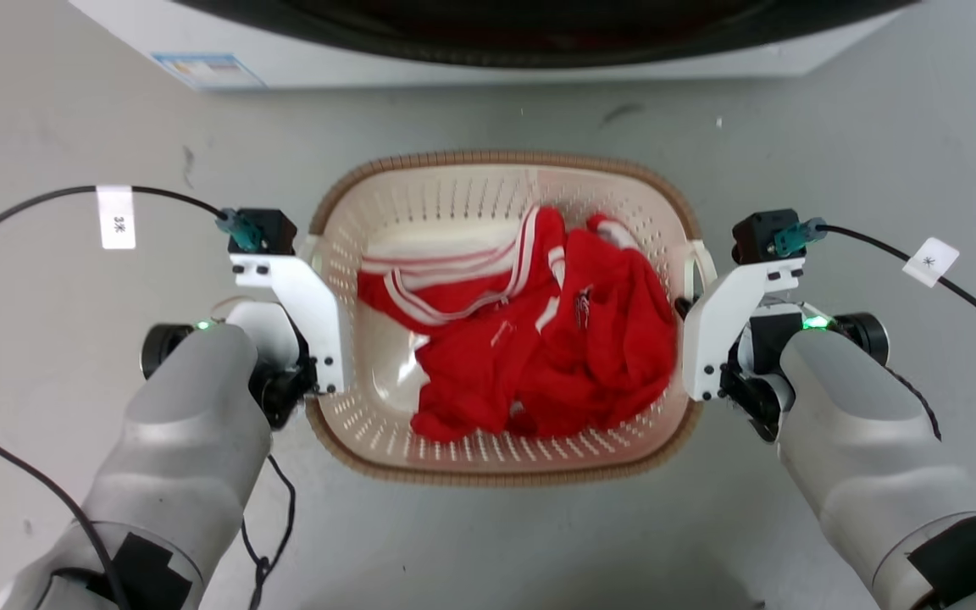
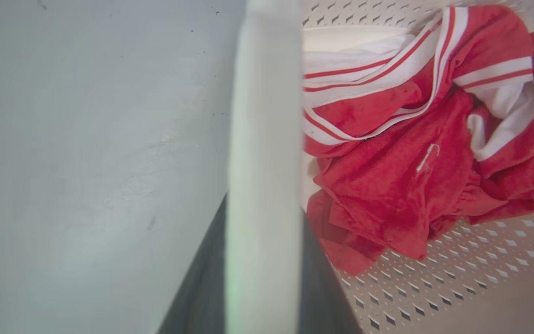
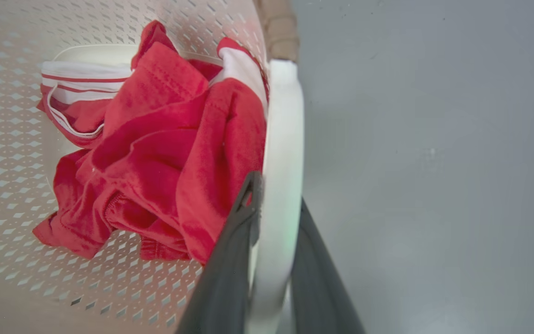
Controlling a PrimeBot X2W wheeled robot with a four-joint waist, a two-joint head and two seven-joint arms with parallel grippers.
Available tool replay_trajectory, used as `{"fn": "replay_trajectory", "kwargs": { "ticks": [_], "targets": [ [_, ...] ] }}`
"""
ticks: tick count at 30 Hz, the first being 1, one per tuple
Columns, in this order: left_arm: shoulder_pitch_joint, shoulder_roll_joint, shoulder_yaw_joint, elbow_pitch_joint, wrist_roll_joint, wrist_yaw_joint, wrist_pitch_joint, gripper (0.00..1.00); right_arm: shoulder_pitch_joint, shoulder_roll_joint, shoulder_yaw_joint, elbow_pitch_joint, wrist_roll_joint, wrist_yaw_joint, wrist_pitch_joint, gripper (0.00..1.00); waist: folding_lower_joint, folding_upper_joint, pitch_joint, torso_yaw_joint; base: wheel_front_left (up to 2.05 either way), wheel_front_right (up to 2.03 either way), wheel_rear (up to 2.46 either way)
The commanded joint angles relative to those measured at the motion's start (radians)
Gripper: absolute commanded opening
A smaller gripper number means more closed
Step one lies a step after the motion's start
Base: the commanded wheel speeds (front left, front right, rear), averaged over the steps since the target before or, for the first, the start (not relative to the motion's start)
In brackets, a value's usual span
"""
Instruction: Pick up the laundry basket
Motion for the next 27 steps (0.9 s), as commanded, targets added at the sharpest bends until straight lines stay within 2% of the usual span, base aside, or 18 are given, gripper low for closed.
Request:
{"fn": "replay_trajectory", "kwargs": {
  "ticks": [1, 10, 11, 27],
  "targets": [
    [0.016, -0.012, -0.008, -0.007, -0.002, -0.004, 0.008, 0.0, 0.011, 0.005, 0.005, -0.002, 0.002, 0.003, 0.005, 0.0, 0.0, 0.0, -0.052, 0.012, 0.0, 0.0, 0.0],
    [0.07, -0.008, -0.061, -0.013, -0.093, -0.005, 0.13, 0.0, 0.064, -0.017, 0.01, 0.011, 0.048, 0.003, 0.127, 0.0, 0.0, 0.0, -0.217, 0.032, 0.0, 0.0, 0.0],
    [0.084, -0.011, -0.073, -0.01, -0.118, -0.006, 0.164, 0.0, 0.077, -0.024, 0.013, 0.011, 0.061, 0.003, 0.16, 0.0, 0.0, 0.0, -0.266, 0.037, 0.0, 0.0, 0.0],
    [0.147, -0.053, -0.117, 0.023, -0.217, -0.008, 0.294, 0.0, 0.144, -0.032, 0.037, 0.013, 0.121, 0.002, 0.291, 0.0, 0.0, 0.0, -0.47, 0.058, 0.0, 0.0, 0.0]
  ]
}}
